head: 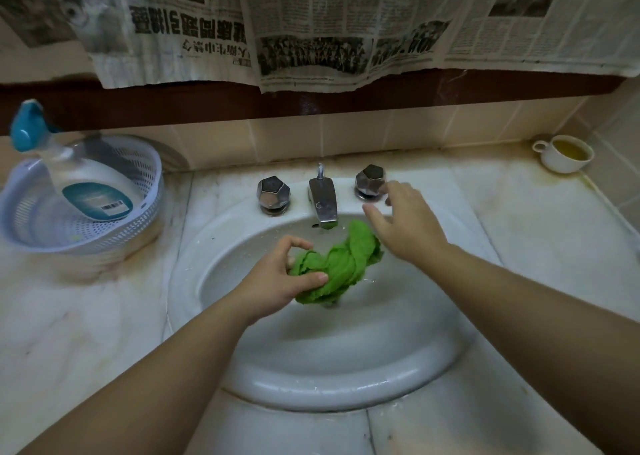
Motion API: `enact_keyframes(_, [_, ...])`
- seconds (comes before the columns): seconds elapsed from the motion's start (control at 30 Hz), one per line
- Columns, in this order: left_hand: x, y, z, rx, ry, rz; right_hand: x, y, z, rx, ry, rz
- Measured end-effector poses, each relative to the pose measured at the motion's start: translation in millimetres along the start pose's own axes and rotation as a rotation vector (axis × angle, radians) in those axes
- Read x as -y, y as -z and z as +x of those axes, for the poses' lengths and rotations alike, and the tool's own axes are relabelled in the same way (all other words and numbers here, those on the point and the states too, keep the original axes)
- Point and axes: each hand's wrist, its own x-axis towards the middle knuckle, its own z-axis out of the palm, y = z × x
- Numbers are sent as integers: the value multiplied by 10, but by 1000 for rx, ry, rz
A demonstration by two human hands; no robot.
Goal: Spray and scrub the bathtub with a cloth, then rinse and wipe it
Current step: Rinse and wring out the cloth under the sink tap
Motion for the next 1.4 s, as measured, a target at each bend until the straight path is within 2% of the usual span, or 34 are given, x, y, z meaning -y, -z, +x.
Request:
enact_keyframes(0.03, [-36, -5, -6, -2, -1, 29, 30, 13, -154, 39, 60, 87])
enact_keyframes(0.13, [-158, -83, -19, -37, -63, 159, 213, 86, -454, 328, 115, 227])
enact_keyframes(0.2, [-229, -140, -18, -103, -138, 231, 277, 133, -529, 512, 128, 193])
enact_keyframes(0.27, [-317, -194, -41, -141, -178, 269, 286, 164, -568, 609, 176, 91])
enact_keyframes(0.4, [-439, -211, -130, -87, -158, 283, 302, 220, -575, 521, 221, 3])
enact_keyframes(0.5, [-555, -150, -174, 113, 7, 115, 402, 320, -576, 552, 201, 38])
enact_keyframes(0.57, [-673, -88, -188, 262, 117, 146, 530, 412, -599, 593, 250, 31])
enact_keyframes(0.63, [-802, -76, -240, 420, 153, 221, 684, 528, -593, 588, 320, -23])
enact_keyframes(0.67, [-832, -98, -261, 441, 160, 241, 758, 590, -576, 592, 339, -52])
enact_keyframes(0.83, [-729, -267, -255, 178, 122, 267, 966, 655, -464, 606, 422, -437])
enact_keyframes(0.9, [-689, -346, -186, 123, 144, 392, 1067, 602, -463, 606, 362, -568])
enact_keyframes(1.03, [-665, -318, -90, 53, 200, 882, 1236, 375, -504, 648, 87, -631])
enact_keyframes(1.2, [-602, -105, -75, 61, 71, 1255, 1283, 109, -620, 563, -13, -400])
enact_keyframes(1.4, [-542, 81, -119, 177, -213, 1579, 1389, -129, -661, 713, -68, -404])
